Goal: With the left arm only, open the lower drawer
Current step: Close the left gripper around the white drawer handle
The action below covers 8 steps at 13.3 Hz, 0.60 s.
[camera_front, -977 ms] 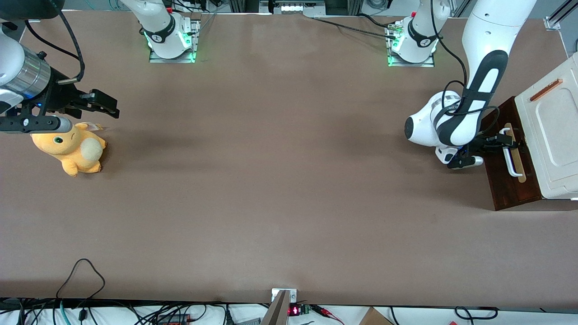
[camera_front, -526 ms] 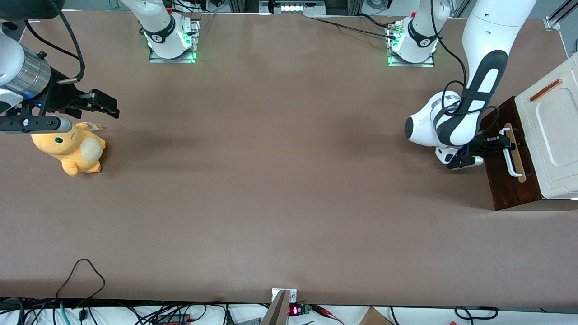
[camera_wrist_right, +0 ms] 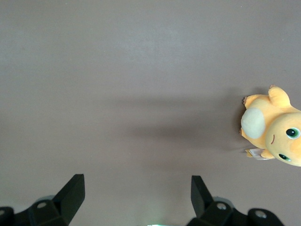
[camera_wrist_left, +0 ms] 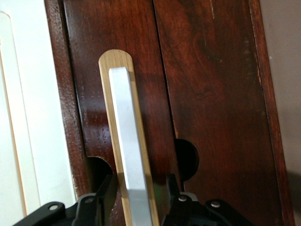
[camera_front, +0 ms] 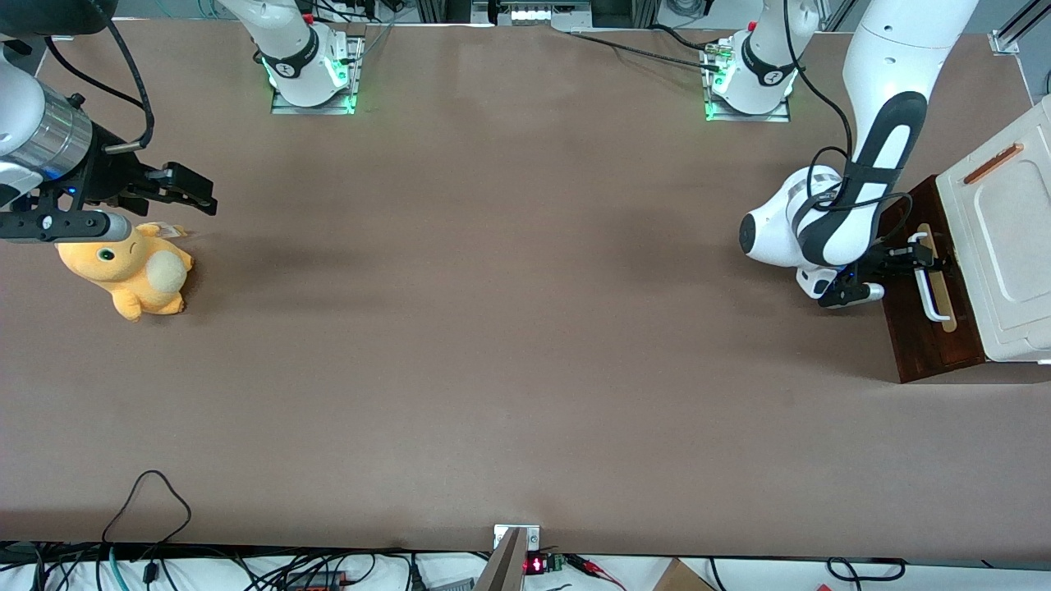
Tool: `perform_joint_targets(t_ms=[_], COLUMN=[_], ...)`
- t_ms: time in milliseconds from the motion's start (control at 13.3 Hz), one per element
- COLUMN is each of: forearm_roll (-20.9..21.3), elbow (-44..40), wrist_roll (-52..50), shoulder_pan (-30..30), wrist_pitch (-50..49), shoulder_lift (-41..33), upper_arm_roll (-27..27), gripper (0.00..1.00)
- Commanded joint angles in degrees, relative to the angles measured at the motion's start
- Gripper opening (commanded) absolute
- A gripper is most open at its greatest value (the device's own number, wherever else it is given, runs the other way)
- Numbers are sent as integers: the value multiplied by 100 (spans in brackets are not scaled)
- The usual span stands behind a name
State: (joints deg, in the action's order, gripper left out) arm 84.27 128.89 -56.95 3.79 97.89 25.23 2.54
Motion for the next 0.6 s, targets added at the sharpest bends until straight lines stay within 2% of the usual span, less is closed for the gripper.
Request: perform_joint_targets(t_ms=[0, 301, 526], forearm_roll=[133, 133, 133], elbow=[31, 31, 31], wrist_roll=[-71, -80, -80], shoulder_pan=[26, 34, 25], wrist_pitch=[-77, -59, -51], shoulder_lift=[-10, -10, -10], upper_arm_roll=[-34, -25, -25], gripper=[42, 32, 19])
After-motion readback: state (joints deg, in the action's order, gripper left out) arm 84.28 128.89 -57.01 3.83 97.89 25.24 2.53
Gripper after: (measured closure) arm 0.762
